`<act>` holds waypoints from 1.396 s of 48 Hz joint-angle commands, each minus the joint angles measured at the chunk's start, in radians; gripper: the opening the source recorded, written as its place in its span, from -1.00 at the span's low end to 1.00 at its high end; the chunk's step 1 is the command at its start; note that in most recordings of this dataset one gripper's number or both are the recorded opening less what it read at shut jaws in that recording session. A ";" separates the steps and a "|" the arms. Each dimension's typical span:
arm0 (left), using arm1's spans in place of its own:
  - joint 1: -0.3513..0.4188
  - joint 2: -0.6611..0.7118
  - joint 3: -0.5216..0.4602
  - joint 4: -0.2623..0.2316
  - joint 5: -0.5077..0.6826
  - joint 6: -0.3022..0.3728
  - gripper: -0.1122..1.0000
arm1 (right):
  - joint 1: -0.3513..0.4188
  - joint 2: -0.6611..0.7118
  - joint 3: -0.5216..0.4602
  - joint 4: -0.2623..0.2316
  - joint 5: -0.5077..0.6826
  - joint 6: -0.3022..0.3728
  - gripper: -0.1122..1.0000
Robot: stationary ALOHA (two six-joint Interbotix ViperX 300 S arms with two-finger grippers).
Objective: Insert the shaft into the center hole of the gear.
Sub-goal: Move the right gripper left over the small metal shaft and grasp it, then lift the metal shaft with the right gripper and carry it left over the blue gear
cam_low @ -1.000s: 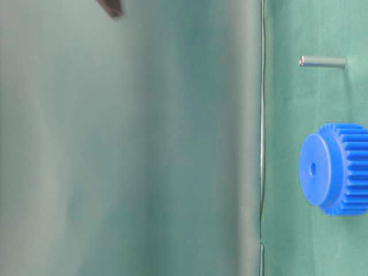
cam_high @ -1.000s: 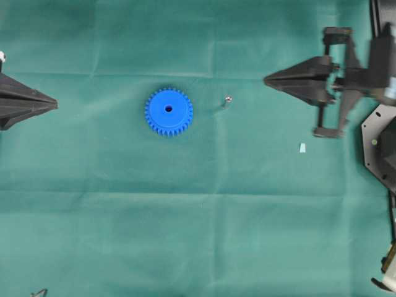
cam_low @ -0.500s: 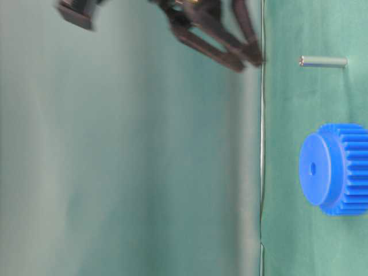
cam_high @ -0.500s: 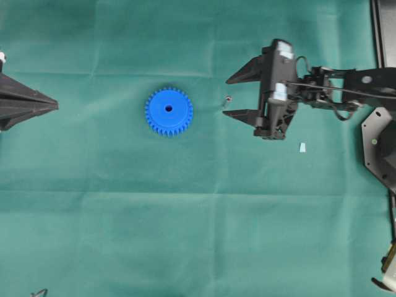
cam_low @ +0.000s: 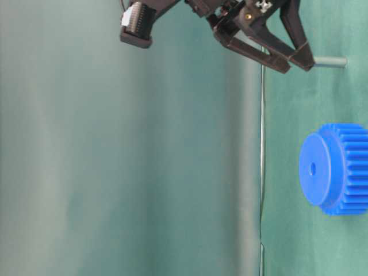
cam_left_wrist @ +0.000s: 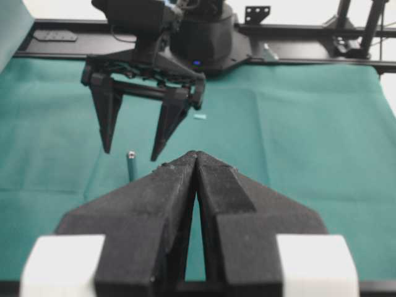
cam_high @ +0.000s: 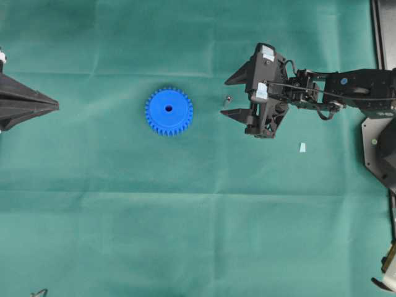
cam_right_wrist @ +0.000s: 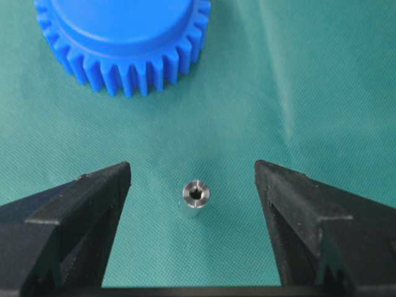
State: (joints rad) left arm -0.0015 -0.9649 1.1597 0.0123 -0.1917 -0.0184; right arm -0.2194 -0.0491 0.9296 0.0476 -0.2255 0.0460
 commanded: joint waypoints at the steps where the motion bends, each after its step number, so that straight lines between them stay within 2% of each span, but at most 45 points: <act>1: 0.000 0.008 -0.023 0.002 -0.005 -0.002 -0.80 | -0.002 -0.002 -0.006 0.009 -0.011 0.002 0.66; 10: 0.000 0.008 -0.023 0.002 -0.003 -0.002 -0.80 | -0.002 0.015 -0.006 0.014 -0.005 0.000 0.56; 14: 0.000 0.006 -0.025 0.002 -0.003 -0.005 -0.80 | -0.002 0.018 -0.006 0.014 0.000 0.000 0.39; 21: 0.000 0.005 -0.025 0.002 -0.003 -0.006 -0.80 | -0.002 0.017 -0.006 0.012 0.011 0.000 -0.27; 24: 0.000 0.006 -0.025 0.002 -0.003 -0.006 -0.80 | -0.002 0.017 -0.006 0.012 0.014 0.000 -0.49; 40: 0.000 0.003 -0.025 0.002 -0.003 -0.006 -0.80 | -0.002 -0.015 -0.023 0.012 0.031 0.000 -0.50; 56: 0.000 0.002 -0.025 0.002 -0.003 -0.008 -0.80 | -0.002 -0.178 -0.094 0.011 0.247 0.000 -0.50; 67: 0.000 0.002 -0.025 0.003 -0.003 -0.020 -0.80 | -0.002 -0.218 -0.118 0.009 0.295 0.000 -0.50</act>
State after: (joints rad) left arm -0.0015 -0.9664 1.1597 0.0123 -0.1887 -0.0383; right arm -0.2194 -0.2485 0.8391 0.0583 0.0660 0.0430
